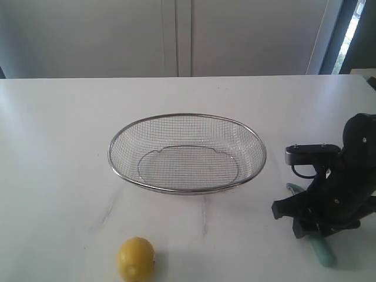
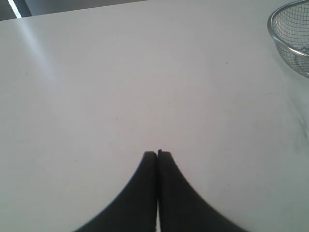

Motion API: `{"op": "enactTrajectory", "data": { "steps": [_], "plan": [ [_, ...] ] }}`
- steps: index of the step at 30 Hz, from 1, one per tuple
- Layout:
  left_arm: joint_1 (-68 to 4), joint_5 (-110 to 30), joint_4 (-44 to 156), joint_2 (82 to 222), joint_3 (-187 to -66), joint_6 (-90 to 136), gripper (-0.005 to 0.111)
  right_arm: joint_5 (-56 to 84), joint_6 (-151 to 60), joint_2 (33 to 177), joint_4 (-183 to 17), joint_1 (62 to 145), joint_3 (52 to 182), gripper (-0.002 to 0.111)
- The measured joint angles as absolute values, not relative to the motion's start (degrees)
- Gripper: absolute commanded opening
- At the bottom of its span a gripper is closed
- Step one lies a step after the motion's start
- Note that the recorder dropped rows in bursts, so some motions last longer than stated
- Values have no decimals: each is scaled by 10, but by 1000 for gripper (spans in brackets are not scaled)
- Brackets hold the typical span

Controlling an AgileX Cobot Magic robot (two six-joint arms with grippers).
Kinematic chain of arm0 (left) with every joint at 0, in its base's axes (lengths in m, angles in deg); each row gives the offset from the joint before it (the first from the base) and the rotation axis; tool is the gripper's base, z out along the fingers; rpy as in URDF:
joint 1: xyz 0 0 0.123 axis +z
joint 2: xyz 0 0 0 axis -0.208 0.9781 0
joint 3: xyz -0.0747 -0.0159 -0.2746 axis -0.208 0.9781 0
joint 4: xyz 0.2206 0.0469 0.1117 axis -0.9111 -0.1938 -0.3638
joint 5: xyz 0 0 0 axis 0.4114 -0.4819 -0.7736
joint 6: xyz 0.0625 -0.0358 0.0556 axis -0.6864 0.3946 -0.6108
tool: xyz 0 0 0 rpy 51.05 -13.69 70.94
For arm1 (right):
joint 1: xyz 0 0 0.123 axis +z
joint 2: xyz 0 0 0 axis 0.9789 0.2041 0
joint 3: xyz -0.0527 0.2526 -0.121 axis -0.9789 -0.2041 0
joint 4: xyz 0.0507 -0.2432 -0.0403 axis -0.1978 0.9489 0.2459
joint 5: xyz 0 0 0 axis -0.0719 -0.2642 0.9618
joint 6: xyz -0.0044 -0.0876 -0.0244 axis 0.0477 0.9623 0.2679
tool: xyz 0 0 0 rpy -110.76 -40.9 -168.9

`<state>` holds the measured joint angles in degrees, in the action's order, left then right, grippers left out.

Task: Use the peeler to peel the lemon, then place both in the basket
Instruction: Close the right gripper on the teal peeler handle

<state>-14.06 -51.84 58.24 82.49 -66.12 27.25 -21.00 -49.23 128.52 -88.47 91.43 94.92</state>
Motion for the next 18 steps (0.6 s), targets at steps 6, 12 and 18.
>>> {"op": "enactTrajectory", "data": {
  "steps": [6,12,18],
  "plan": [
    [-141,-518,582,825,-661,272,0,-204,-492,1285,-874,914,949,46],
    [-141,-518,582,825,-661,272,0,-196,-492,1285,-853,914,949,46],
    [-141,-518,582,825,-661,272,0,-195,-492,1285,-852,914,949,46]
  ]
}}
